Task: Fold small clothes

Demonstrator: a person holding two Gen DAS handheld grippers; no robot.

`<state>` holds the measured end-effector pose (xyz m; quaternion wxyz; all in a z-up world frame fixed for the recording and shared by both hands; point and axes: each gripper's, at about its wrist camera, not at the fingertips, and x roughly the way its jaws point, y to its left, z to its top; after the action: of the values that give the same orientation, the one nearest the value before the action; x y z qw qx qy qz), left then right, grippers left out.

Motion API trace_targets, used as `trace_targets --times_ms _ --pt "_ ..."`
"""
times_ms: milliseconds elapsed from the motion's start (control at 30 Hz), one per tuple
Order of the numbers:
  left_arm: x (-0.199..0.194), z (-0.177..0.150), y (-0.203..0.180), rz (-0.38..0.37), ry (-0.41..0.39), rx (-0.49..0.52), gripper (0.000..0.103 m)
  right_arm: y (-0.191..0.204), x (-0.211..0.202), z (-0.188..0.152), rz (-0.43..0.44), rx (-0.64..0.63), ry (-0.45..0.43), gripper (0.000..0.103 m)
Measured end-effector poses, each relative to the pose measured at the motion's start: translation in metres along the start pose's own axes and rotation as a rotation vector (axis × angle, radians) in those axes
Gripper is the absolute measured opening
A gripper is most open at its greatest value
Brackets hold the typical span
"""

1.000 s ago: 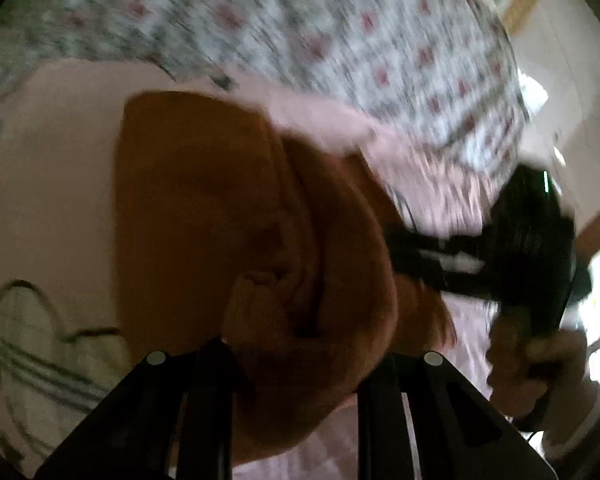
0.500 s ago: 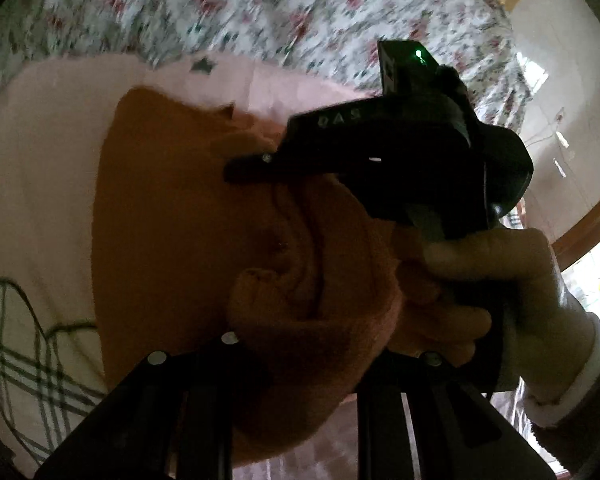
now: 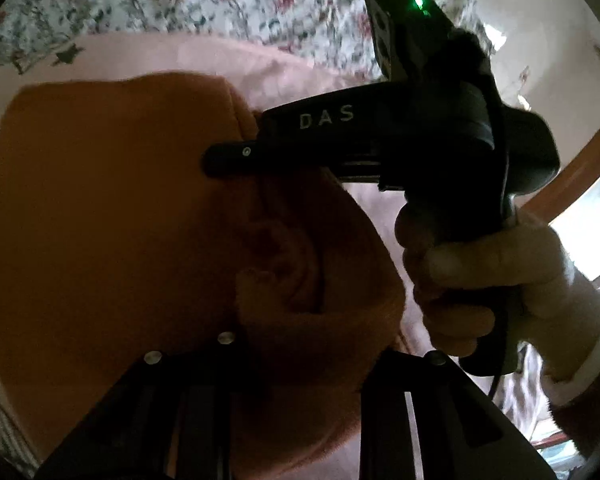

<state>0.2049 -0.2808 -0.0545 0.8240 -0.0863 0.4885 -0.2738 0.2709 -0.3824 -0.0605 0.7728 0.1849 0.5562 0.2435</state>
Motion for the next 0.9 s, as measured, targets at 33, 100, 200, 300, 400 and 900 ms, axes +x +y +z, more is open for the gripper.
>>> trace_targets --times_ms 33,100,200,300,400,900 --pt "0.003 -0.001 -0.001 -0.008 0.003 0.006 0.025 -0.003 0.002 -0.002 -0.006 -0.002 0.004 0.014" --pt "0.003 -0.003 -0.003 -0.02 0.006 0.014 0.031 -0.008 0.003 -0.004 -0.007 0.004 0.003 0.014" --pt "0.0 -0.004 -0.004 -0.051 0.033 0.019 0.038 -0.015 0.004 -0.007 -0.002 0.022 -0.004 0.015" --pt "-0.018 -0.006 0.005 -0.09 0.05 0.005 0.046 -0.02 0.0 -0.008 -0.003 0.059 -0.014 0.016" --pt "-0.049 -0.017 0.015 -0.106 0.04 -0.013 0.057 -0.016 -0.016 -0.013 -0.065 0.059 -0.052 0.022" --pt "-0.099 -0.038 0.153 -0.029 0.044 -0.374 0.079 -0.009 -0.065 -0.062 -0.105 0.192 -0.156 0.081"
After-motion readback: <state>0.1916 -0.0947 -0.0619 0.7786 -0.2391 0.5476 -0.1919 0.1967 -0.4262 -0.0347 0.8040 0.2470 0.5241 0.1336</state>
